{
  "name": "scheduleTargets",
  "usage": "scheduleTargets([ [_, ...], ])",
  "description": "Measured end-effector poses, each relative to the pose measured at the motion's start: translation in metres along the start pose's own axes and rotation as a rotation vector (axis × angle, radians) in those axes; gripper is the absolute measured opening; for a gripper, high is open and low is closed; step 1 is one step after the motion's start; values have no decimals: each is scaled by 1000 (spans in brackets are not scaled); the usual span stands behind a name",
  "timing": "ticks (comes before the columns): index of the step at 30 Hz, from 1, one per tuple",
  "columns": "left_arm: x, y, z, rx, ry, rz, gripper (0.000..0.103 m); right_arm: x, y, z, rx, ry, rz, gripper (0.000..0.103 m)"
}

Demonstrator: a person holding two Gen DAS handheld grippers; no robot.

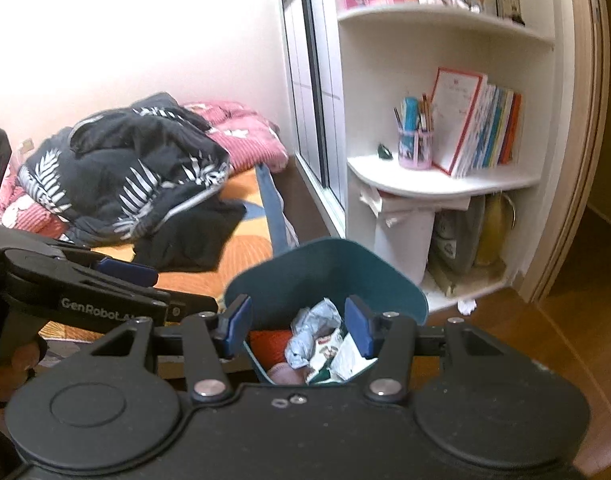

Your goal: Collect trash

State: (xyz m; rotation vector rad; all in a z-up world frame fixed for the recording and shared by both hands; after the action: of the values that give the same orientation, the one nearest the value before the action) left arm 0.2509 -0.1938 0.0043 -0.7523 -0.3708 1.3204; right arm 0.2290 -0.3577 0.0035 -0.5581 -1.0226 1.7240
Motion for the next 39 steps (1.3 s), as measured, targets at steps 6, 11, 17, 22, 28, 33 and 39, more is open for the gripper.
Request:
scheduleTargets([
  [6,-4,3,38,-87,21,9,84,10,-2,28,-66,-24,-28,51],
  [11,-2,6,63,-159,36,35,103,10,-3,47,-109,-23,-66,52],
  [17,-4,13,78,-211,35,35,103,13,1,65,-132,-1,-83,52],
  [22,-6,23,82,-204,62,38,103,20,6,72,-142,10,-80,52],
  [28,-4,32,82,-187,35,33,103,31,14,71,-127,2,-58,52],
  [33,-1,37,82,-187,31,38,103,34,17,68,-115,-2,-67,52],
  [39,-1,40,79,-179,22,33,103,35,21,67,-106,0,-79,52],
])
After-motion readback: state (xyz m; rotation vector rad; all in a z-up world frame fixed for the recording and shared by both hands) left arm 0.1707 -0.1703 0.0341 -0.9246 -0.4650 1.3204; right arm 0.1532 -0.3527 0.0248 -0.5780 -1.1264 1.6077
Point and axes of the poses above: each gripper's, at about its wrist camera, not at the fingertips, and z roughly against the way its jaws point, x to its left, y to its underside, the point moved 6 cm from there along -z, roughly the way its jaws point, and after that the axes turned 3 degrees about z, right-handed, at the moved point
